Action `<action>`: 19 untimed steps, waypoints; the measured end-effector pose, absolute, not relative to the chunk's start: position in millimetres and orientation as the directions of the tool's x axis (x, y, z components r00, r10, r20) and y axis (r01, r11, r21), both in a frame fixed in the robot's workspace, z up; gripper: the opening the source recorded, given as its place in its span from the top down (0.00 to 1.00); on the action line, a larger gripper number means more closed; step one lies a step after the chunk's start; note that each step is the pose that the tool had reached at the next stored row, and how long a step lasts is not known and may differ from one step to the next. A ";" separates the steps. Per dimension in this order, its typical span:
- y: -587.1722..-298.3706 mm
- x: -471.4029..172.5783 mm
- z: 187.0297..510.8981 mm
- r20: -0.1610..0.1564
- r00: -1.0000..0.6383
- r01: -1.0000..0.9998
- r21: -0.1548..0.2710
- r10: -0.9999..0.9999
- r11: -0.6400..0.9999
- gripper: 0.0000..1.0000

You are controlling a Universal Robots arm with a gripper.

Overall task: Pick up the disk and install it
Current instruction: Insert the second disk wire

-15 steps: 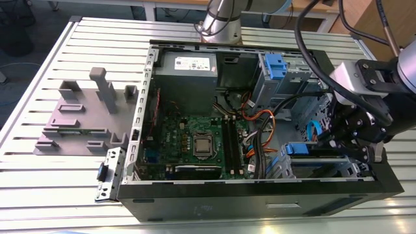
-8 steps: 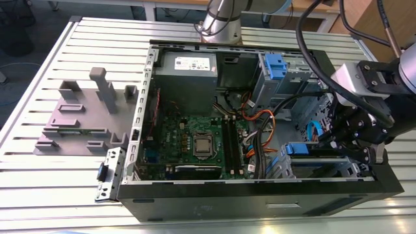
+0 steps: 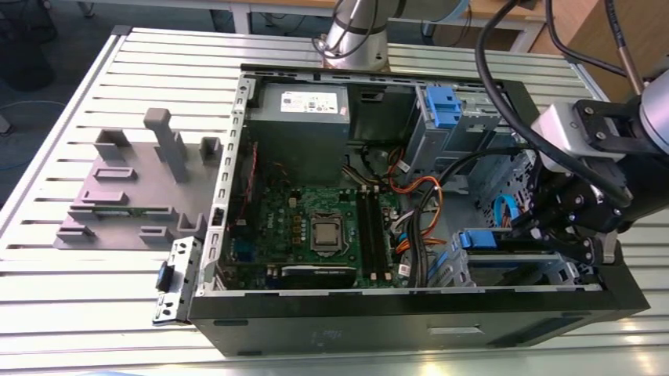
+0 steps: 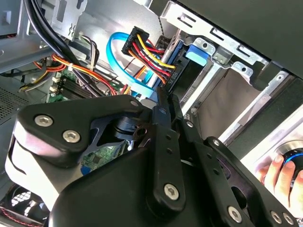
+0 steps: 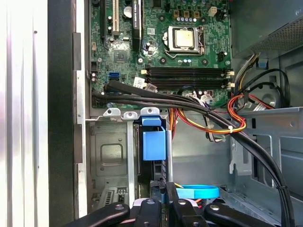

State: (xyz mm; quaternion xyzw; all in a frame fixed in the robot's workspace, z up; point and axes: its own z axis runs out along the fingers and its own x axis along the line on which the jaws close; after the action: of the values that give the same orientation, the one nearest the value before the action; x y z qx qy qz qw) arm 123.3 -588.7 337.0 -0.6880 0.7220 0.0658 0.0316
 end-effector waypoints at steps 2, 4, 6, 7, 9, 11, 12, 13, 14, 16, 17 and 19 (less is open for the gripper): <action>-588.9 123.3 336.5 -0.136 -0.051 -0.998 0.052 -0.989 0.045 0.84; -589.2 123.3 336.0 -0.136 -0.051 -0.998 0.052 -0.989 0.045 0.84; -589.5 123.3 335.6 -0.136 -0.051 -0.998 0.052 -0.989 0.045 0.84; -589.6 123.3 335.3 -0.136 -0.051 -0.998 0.052 -0.989 0.045 0.84; -590.0 123.3 335.0 -0.136 -0.051 -0.998 0.052 -0.989 0.045 0.84; -590.3 123.3 334.5 -0.136 -0.051 -0.998 0.052 -0.989 0.045 0.84; -590.4 123.3 334.4 -0.136 -0.051 -0.998 0.051 -0.989 0.045 0.84; -590.5 123.3 334.1 -0.136 -0.051 -0.998 0.051 -0.989 0.045 0.84; -590.6 123.4 333.7 -0.136 -0.051 -0.998 0.051 -0.989 0.045 0.84; -590.7 123.3 332.9 -0.136 -0.051 -0.998 0.052 -0.989 0.045 0.84; -590.8 123.3 332.6 -0.136 -0.051 -0.998 0.052 -0.989 0.045 0.84; -590.9 123.3 332.3 -0.136 -0.051 -0.998 0.051 -0.989 0.045 0.84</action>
State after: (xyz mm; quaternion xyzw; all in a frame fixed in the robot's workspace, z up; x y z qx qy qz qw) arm 123.3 -590.9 332.3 -0.6880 0.7220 0.0657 0.0315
